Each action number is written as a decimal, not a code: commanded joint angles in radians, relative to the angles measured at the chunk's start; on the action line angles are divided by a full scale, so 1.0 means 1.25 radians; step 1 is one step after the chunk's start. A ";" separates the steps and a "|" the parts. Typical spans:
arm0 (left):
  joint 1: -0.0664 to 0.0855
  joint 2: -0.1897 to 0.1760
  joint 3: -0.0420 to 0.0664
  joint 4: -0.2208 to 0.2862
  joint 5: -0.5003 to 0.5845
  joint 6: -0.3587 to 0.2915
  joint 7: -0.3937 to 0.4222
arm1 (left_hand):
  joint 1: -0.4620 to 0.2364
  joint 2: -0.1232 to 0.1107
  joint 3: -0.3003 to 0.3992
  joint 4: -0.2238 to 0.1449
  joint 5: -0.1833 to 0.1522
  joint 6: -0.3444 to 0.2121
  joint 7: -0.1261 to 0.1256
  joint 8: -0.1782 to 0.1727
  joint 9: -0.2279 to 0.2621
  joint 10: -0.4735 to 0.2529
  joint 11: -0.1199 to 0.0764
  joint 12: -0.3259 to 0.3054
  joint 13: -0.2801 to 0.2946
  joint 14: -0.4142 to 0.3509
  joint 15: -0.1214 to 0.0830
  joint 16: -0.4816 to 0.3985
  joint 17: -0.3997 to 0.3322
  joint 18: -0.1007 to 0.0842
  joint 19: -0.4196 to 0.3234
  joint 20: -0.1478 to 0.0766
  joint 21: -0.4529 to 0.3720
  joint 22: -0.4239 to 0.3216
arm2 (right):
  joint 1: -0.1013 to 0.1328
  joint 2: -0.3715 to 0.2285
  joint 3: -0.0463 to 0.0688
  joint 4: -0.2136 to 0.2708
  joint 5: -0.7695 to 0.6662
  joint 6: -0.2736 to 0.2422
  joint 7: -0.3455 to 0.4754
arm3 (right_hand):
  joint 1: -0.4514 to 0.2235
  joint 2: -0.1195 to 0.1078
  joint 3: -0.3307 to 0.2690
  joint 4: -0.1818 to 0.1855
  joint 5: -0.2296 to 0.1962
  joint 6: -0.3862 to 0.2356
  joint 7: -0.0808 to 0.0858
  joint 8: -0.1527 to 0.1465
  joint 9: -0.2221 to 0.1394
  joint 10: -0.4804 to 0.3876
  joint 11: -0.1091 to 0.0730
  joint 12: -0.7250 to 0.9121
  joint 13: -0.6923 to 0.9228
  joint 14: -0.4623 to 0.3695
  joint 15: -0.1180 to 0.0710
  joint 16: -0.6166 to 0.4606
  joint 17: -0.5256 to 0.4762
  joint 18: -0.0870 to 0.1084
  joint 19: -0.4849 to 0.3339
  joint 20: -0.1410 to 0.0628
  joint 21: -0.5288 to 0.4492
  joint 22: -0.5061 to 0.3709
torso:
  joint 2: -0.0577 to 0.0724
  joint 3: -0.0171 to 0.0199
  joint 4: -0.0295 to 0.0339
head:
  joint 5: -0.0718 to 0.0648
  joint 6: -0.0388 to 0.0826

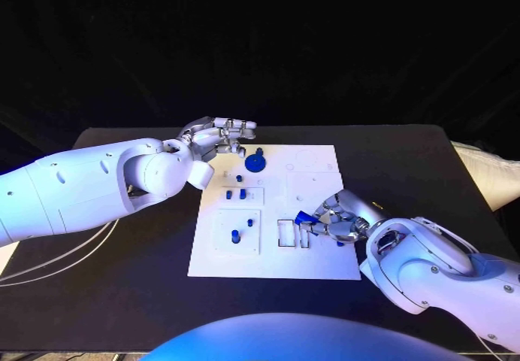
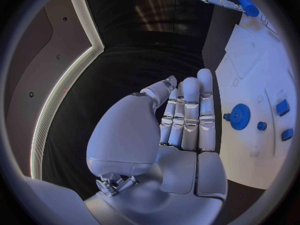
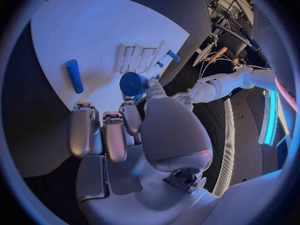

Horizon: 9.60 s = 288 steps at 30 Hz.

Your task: Assemble the parts on the task board

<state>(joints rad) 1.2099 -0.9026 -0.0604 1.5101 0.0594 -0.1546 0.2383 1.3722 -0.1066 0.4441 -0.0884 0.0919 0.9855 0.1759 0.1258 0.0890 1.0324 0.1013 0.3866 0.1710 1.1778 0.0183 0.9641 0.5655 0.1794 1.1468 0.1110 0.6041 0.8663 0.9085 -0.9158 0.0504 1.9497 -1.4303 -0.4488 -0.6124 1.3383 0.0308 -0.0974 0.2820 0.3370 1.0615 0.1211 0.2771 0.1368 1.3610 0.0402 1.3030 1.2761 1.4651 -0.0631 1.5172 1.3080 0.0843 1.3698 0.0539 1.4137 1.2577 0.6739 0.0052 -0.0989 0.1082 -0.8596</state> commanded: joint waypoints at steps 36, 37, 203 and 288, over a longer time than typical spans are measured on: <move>0.000 -0.002 0.001 0.006 -0.002 0.018 0.002 | -0.003 0.009 -0.006 0.001 0.005 -0.006 0.000 0.005 -0.001 -0.007 0.001 0.004 0.001 -0.006 -0.001 0.005 -0.002 0.002 -0.001 0.004 -0.004 -0.001 | 0.000 0.107 -0.004 -0.079 -0.033 0.149 -0.055 | -0.101 0.016 -0.045 0.006 0.003 0.077 -0.060 0.034 0.066 0.063 -0.052 -0.001 0.021 0.068 -0.016 0.002 0.128 -0.013 0.003 -0.017 0.002 0.002 | -0.001 0.0003 -0.0021 | 0.008 -0.010; 0.000 -0.001 0.001 0.006 -0.002 0.018 0.001 | -0.003 0.009 -0.006 0.001 0.005 -0.006 0.000 0.005 -0.001 -0.007 0.001 0.004 0.001 -0.006 -0.001 0.005 -0.002 0.002 -0.001 0.004 -0.004 -0.001 | 0.000 0.108 -0.004 -0.078 -0.034 0.149 -0.055 | -0.111 0.017 -0.051 0.007 0.013 0.076 -0.061 0.036 0.068 0.064 -0.052 -0.001 0.023 0.068 -0.017 0.002 0.128 -0.013 0.003 -0.017 0.002 0.003 | 0.000 0.0002 -0.0018 | 0.008 -0.010; 0.000 -0.011 -0.003 0.008 -0.002 0.034 -0.013 | -0.001 0.009 -0.007 -0.001 0.005 -0.007 -0.001 0.009 -0.001 -0.012 0.000 0.011 0.001 -0.010 0.000 0.007 -0.006 0.003 -0.002 0.004 -0.008 -0.002 | -0.024 0.007 0.007 -0.023 -0.046 0.048 -0.031 | -0.013 -0.016 0.247 -0.185 -0.053 0.045 -0.033 -0.097 0.092 0.025 -0.032 -0.153 -0.030 0.065 -0.001 -0.016 0.113 -0.013 0.005 -0.003 -0.015 0.010 | -0.006 -0.0008 -0.0089 | -0.007 -0.010; 0.000 -0.010 -0.002 0.013 -0.003 0.041 -0.025 | -0.004 0.009 -0.010 -0.001 0.005 -0.014 0.002 0.009 -0.003 -0.020 0.003 0.014 0.000 -0.013 0.001 0.008 -0.010 0.002 -0.003 0.005 -0.010 -0.002 | -0.022 0.063 0.007 -0.060 -0.104 0.135 -0.067 | -0.260 -0.054 0.138 0.008 0.044 0.092 -0.058 -0.047 0.140 0.062 -0.051 -0.117 0.007 0.068 -0.016 -0.009 0.125 -0.015 0.014 -0.018 -0.011 0.023 | -0.005 0.0008 -0.0086 | -0.006 -0.010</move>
<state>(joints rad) 1.2094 -0.9169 -0.0642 1.5252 0.0584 -0.1221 0.2041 1.3683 -0.1027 0.4388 -0.0885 0.0919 0.9748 0.1796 0.1333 0.0857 1.0129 0.1035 0.3990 0.1708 1.1673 0.0217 0.9685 0.5540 0.1793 1.1433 0.1146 0.5961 0.8646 0.8812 -0.8347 0.0587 1.8724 -1.5444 -0.2567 -0.6952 1.0199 -0.0358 0.0797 0.2911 0.3971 1.1776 0.0514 0.2126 0.3102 1.4323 -0.0241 1.1558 1.2839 1.4683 -0.0772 1.5010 1.3076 0.0844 1.3859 0.0342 1.3981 1.2852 0.6666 0.0061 -0.1104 0.1007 -0.8726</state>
